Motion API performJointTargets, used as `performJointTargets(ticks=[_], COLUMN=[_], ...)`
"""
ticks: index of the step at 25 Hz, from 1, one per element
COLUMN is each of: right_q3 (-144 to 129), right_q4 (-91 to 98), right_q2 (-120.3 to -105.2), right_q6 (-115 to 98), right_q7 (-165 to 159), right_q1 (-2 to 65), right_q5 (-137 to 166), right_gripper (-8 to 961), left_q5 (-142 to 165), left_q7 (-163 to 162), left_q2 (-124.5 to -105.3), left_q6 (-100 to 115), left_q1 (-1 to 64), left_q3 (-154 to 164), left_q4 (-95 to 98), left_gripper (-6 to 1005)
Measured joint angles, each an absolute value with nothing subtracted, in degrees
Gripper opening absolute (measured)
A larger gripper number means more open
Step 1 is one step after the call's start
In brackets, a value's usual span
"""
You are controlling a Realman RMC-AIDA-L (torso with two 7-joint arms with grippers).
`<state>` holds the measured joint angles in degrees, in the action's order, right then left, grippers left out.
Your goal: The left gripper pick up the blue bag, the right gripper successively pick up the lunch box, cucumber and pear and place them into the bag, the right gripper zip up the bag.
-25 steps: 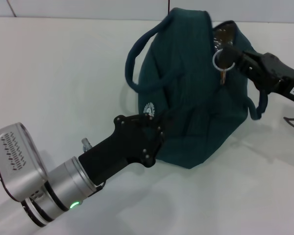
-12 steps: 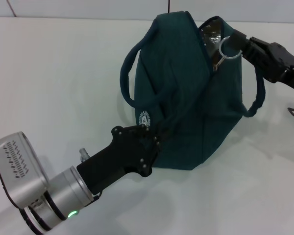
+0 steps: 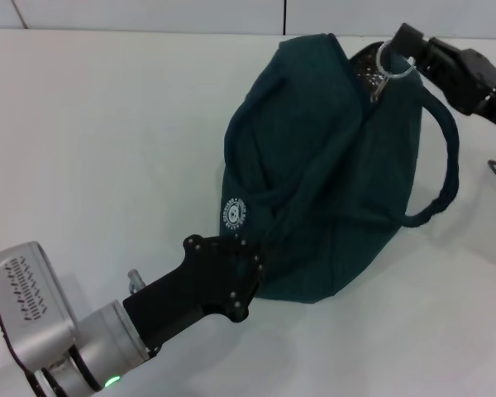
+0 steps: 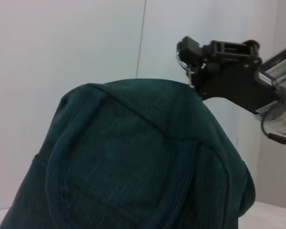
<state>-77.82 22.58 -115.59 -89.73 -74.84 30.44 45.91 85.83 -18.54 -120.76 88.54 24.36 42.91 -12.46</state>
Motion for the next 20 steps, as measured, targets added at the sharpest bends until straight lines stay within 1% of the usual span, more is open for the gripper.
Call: performJointTargets(ticks=[6,10,15,20], right_q3=[-77.2,-77.8,-78.0,-77.7], right_q4=[22.5,22.4,22.4,22.4], right_q2=[-115.41,-115.33,-115.31,-115.31], right_q6=[-88.8,-88.9,-93.4,-97.7], right_q7=[-74.7,-74.6,-75.1,-75.5], right_q1=[30.5,30.0,28.7,27.0], right_q5=[45.9,46.2,46.9,46.9], right_gripper=[6,5,5,5], left_q5=[86.4,85.7,81.2,78.5], left_q7=[-19.0,-19.8,-23.6,-25.5], left_q2=[-120.55,-120.46,-120.4,-120.22], left_q6=[89.1,91.0,92.7,93.5], left_q1=[23.7,22.0,19.7,19.1], left_q3=[43.0,42.5,42.3,42.3], left_q4=[-11.5,-9.8,-7.3,-6.3], left_gripper=[72,72,71,70])
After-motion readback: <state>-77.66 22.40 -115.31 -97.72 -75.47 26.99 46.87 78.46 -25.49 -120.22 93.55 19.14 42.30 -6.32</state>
